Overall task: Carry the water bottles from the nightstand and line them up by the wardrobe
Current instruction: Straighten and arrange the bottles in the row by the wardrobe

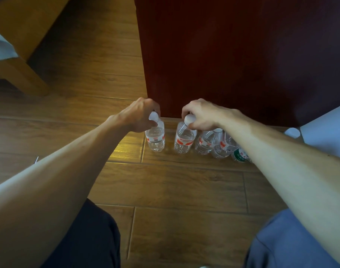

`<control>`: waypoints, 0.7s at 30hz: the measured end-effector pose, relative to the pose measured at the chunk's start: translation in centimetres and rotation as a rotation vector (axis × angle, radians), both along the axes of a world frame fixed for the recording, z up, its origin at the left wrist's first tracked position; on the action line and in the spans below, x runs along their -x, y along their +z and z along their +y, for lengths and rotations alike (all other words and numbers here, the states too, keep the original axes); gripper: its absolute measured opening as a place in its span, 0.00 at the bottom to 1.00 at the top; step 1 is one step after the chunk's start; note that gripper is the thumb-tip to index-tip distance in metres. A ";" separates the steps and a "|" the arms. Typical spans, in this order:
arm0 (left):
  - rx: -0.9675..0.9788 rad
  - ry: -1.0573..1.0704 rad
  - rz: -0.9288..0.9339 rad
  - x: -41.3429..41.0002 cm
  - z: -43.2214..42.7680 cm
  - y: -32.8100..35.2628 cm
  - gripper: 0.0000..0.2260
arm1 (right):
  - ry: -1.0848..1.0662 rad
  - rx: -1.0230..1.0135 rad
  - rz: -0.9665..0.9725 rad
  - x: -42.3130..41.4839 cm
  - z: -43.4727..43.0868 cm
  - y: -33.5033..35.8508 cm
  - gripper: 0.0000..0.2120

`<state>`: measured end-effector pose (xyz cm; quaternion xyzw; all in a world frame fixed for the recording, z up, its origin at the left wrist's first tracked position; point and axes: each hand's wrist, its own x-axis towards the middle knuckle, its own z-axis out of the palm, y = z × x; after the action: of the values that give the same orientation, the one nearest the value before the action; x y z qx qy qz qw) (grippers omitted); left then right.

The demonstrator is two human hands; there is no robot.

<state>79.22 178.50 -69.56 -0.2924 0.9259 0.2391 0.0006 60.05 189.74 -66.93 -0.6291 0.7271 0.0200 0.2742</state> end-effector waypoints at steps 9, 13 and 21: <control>-0.045 0.101 0.005 -1.7 -1.8 -0.4 0.10 | -0.019 0.041 -0.066 0.2 -0.4 -0.6 0.09; -0.034 0.103 0.023 -1.3 -1.7 -0.5 0.08 | -0.032 0.056 -0.086 0.1 -0.6 -0.6 0.10; -0.025 0.084 0.066 -1.5 -2.0 -0.5 0.11 | -0.046 0.139 -0.118 -0.3 -0.8 -0.6 0.11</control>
<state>80.75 176.46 -70.07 -0.3229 0.9093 0.2599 -0.0361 60.32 188.91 -67.56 -0.6297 0.7236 -0.0740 0.2726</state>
